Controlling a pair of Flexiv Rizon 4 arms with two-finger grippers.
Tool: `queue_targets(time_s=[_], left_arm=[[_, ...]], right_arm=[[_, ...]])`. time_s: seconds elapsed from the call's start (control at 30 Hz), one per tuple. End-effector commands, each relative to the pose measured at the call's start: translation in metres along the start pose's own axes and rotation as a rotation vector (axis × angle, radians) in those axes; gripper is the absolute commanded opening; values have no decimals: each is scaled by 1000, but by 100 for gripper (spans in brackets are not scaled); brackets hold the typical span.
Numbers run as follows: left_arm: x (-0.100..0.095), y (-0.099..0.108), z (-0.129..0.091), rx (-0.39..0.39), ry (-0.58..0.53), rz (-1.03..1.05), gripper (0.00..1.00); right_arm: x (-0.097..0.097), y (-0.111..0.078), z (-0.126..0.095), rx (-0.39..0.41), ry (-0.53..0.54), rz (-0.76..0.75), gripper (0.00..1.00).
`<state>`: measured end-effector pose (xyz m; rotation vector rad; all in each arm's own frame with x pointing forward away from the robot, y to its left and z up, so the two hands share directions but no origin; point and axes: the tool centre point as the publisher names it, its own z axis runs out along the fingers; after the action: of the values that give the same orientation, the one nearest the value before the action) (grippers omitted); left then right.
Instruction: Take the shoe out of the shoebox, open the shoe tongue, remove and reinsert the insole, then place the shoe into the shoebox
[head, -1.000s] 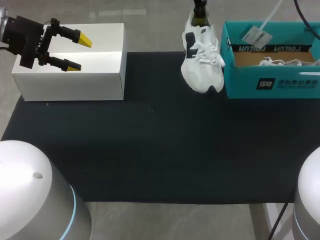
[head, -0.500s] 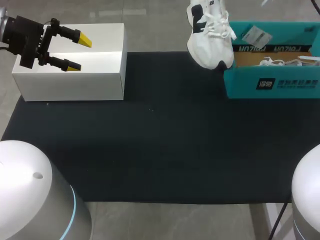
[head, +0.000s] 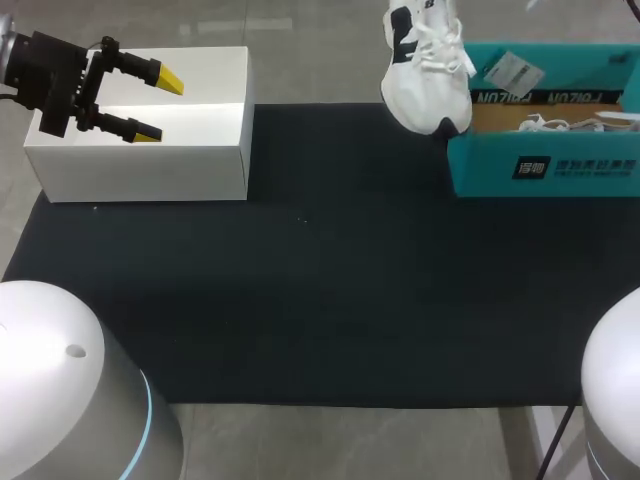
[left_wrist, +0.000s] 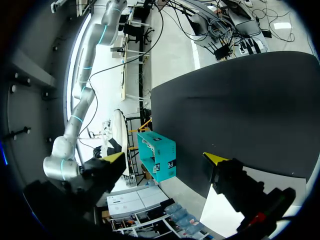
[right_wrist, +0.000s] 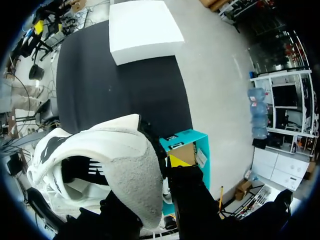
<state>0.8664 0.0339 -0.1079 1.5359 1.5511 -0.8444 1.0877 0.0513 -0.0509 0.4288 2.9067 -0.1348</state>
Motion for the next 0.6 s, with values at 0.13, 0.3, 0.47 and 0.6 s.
queue_targets(time_s=[0.13,0.3,0.47,0.6], left_arm=[[0,1,0,3,4,1,100],[0,1,0,3,4,1,100],[0,1,0,3,4,1,100],[0,1,0,3,4,1,100]], right_arm=[[-90,-62,17,-50,64,78,0],[-128,-106,36,-39,22,85,0],[-153,-150,58,2,-43,38,0],[-164,-181,72,61,-52,2,0]])
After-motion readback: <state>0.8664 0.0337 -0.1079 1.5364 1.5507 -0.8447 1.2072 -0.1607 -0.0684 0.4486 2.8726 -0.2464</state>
